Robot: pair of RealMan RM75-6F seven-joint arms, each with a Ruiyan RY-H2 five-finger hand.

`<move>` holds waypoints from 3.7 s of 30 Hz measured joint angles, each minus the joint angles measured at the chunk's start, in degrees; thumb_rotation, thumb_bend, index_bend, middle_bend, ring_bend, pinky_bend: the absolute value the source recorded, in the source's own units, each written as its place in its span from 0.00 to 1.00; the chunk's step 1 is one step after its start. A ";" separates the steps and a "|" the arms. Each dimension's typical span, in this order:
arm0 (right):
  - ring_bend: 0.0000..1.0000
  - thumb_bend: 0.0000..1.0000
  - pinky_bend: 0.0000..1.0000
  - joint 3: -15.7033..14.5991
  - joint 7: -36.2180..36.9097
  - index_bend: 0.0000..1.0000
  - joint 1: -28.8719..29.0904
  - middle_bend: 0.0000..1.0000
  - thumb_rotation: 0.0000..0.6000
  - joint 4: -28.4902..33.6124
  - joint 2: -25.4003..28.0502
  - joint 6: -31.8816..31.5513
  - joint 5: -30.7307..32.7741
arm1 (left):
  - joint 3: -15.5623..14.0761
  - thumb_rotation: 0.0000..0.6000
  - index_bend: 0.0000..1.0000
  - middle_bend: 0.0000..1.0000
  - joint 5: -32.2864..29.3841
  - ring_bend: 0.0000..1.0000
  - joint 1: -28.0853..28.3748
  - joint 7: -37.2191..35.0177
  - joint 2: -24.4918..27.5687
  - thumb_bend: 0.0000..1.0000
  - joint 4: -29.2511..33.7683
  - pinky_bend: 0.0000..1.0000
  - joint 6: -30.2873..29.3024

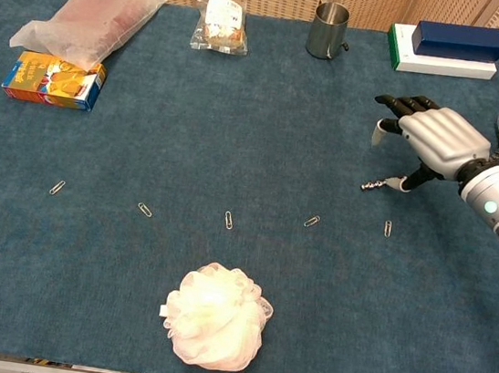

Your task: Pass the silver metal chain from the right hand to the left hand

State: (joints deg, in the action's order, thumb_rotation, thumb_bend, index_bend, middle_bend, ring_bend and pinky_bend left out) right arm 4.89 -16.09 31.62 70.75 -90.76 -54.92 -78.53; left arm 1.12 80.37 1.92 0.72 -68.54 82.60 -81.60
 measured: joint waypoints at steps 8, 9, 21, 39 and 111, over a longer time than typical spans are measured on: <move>0.00 0.28 0.04 -0.45 -2.50 0.45 1.35 0.00 1.00 1.03 0.03 2.53 1.88 | -0.06 1.00 0.38 0.43 -0.03 0.39 -0.38 -0.48 -0.05 0.15 -0.24 0.58 -0.24; 0.00 0.28 0.04 -0.55 -2.57 0.45 1.44 0.00 1.00 1.07 -0.02 2.70 1.92 | -0.06 1.00 0.38 0.43 -0.04 0.39 -0.39 -0.53 -0.06 0.15 -0.26 0.58 -0.23; 0.00 0.28 0.04 -2.62 -2.62 0.46 1.68 0.00 1.00 2.81 0.10 3.14 0.78 | -0.10 1.00 0.38 0.43 0.09 0.39 -0.69 -0.46 0.04 0.15 0.00 0.57 -0.48; 0.00 0.30 0.04 -2.98 -3.18 0.50 1.78 0.00 1.00 1.37 -0.80 3.11 1.44 | -0.10 1.00 0.38 0.43 -0.01 0.39 -0.78 -0.22 -0.05 0.15 0.09 0.58 -0.24; 0.00 0.34 0.03 -6.20 1.58 0.61 -2.55 0.02 1.00 10.16 4.62 -5.89 -4.53 | -0.12 1.00 0.38 0.43 0.54 0.39 -0.66 3.08 -0.01 0.15 2.61 0.57 -0.33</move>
State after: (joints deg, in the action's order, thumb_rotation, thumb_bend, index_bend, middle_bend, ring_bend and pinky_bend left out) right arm -1.31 -14.51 29.07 80.91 -86.14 -60.81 -83.05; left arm 1.01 80.91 1.26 3.81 -68.55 85.21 -81.94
